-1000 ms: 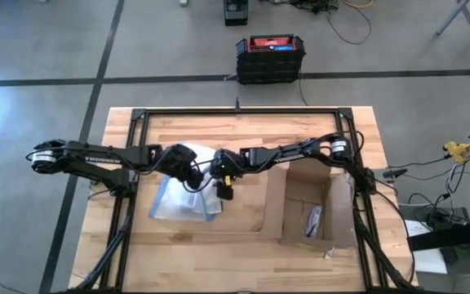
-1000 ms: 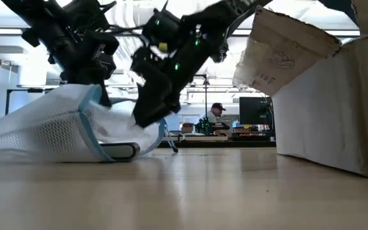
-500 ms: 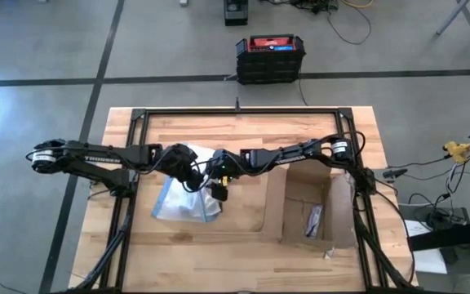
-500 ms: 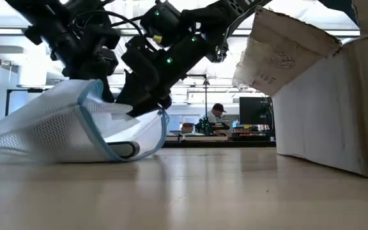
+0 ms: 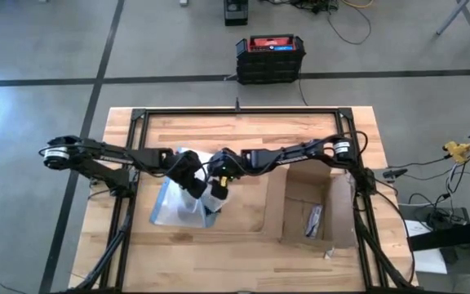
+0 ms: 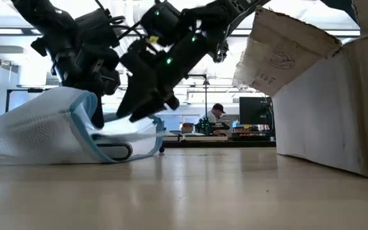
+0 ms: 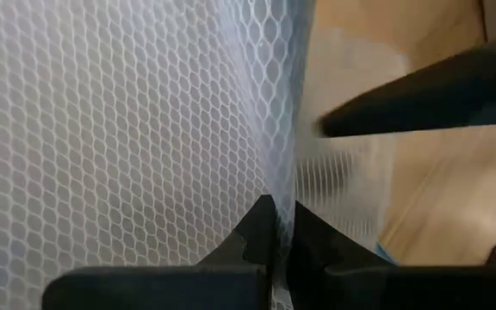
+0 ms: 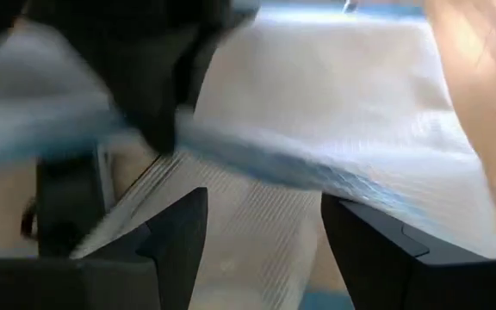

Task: Pack items into zip bag
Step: Put the black transparent zip bag into the blue transparent zip bag, then put the blue wrapped candy into the blue transparent zip bag

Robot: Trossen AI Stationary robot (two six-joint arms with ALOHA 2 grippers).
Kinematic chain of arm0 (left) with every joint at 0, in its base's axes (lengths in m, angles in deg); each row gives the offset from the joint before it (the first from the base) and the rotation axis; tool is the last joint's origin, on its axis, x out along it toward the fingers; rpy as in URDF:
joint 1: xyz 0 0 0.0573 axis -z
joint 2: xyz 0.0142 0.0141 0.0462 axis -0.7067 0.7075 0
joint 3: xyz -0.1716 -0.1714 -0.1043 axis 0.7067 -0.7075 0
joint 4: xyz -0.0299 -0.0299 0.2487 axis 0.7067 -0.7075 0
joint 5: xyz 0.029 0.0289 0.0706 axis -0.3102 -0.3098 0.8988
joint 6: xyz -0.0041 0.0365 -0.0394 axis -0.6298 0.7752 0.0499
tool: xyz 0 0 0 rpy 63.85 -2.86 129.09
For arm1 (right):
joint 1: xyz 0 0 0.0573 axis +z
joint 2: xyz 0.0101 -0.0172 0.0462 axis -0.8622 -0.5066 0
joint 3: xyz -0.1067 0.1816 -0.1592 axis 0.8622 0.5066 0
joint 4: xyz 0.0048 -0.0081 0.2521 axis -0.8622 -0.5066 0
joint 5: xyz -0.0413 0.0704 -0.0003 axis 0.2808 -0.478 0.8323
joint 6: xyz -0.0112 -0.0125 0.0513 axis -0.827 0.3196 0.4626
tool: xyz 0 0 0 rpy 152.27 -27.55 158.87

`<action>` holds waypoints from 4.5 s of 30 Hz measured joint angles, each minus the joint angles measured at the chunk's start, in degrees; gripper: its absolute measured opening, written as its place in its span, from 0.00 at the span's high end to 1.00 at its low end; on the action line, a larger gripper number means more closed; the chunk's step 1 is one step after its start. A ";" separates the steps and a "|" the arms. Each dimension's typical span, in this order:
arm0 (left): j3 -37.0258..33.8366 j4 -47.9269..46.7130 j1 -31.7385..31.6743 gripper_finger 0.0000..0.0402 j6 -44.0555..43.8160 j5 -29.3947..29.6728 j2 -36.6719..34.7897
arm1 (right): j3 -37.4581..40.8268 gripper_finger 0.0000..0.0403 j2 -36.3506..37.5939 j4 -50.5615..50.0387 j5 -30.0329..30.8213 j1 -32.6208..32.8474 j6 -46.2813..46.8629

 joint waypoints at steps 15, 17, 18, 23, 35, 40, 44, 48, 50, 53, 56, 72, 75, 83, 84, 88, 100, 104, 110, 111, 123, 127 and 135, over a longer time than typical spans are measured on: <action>0.59 -0.49 0.00 1.00 0.03 0.23 -3.53 | 3.26 0.47 2.14 -15.19 -5.38 5.96 -11.03; 1.05 -0.53 0.00 1.00 0.07 0.29 -3.97 | 4.29 0.49 1.14 -15.71 -5.38 6.52 -11.58; 1.20 -0.52 0.00 1.00 0.18 0.32 -4.19 | 4.66 0.50 0.87 -16.10 -5.36 6.70 -11.61; 1.81 -0.50 0.00 1.00 1.26 0.47 -4.35 | 5.16 0.55 0.95 -18.61 -4.93 7.01 -9.95; 1.40 -0.31 0.11 1.00 2.09 3.70 -3.81 | 5.32 0.66 4.07 -24.11 -4.94 7.59 -6.96; 1.40 -0.33 0.29 1.00 2.39 3.76 -3.81 | 8.71 0.72 5.95 -26.28 -4.88 7.93 -5.89; 1.38 0.40 0.40 1.00 3.54 3.81 -3.81 | 12.99 0.77 6.72 -19.81 -4.22 8.05 -4.64; 1.33 2.74 1.18 1.00 5.07 3.65 -3.74 | 14.83 0.84 3.84 -6.22 -3.64 7.57 -4.64; 1.33 3.65 1.79 1.00 6.39 2.73 -3.70 | 14.78 0.88 2.24 0.10 -3.58 7.22 -4.38; 1.27 4.55 2.46 1.00 7.77 1.33 -3.44 | 13.18 0.95 0.97 8.06 -3.56 6.99 -3.58; 1.25 6.10 2.49 1.00 9.12 0.61 -3.02 | 10.60 0.99 0.33 16.71 -3.85 6.70 -3.06; 1.14 2.92 2.62 1.00 10.85 1.17 -2.09 | 1.86 1.00 -10.89 17.17 0.79 6.61 3.80; 1.14 0.57 2.61 1.00 11.79 -0.23 -2.32 | 1.99 1.00 -8.08 12.60 6.44 6.71 3.54; 1.14 -0.49 2.70 1.00 13.60 3.21 -2.06 | 2.56 1.00 -4.75 5.72 5.58 5.71 3.04; 1.07 -0.54 2.77 1.00 13.33 4.23 -2.06 | 2.56 1.00 -4.65 5.49 4.82 5.68 3.06; 0.82 -1.26 2.80 1.00 12.47 7.42 -1.80 | 2.52 1.00 -4.47 2.85 -0.20 5.59 2.83; 1.22 -0.77 2.77 1.00 9.42 8.18 -2.02 | 0.33 0.81 -1.89 -1.52 -12.73 5.50 3.40; 2.72 -1.99 2.38 1.00 7.65 8.20 -2.42 | -0.89 0.64 2.15 -6.57 -13.45 6.56 1.18; 2.96 1.91 1.30 1.00 8.51 8.36 -2.69 | -2.17 0.48 8.98 -15.51 -13.26 7.91 -0.11; 2.86 3.01 1.27 1.00 8.55 9.11 -2.57 | -2.20 0.47 9.38 -17.60 -12.69 8.04 0.10; 2.01 15.74 0.68 1.00 12.54 12.25 -2.56 | -2.29 0.43 10.90 -20.43 -22.82 7.25 4.48; 4.24 20.52 -0.16 1.00 13.66 14.73 -2.92 | -1.64 0.45 4.65 -17.26 -32.70 8.51 6.64; 5.92 18.77 -5.38 1.00 15.33 18.68 -3.15 | -2.39 0.47 3.96 -13.28 -38.95 7.24 10.48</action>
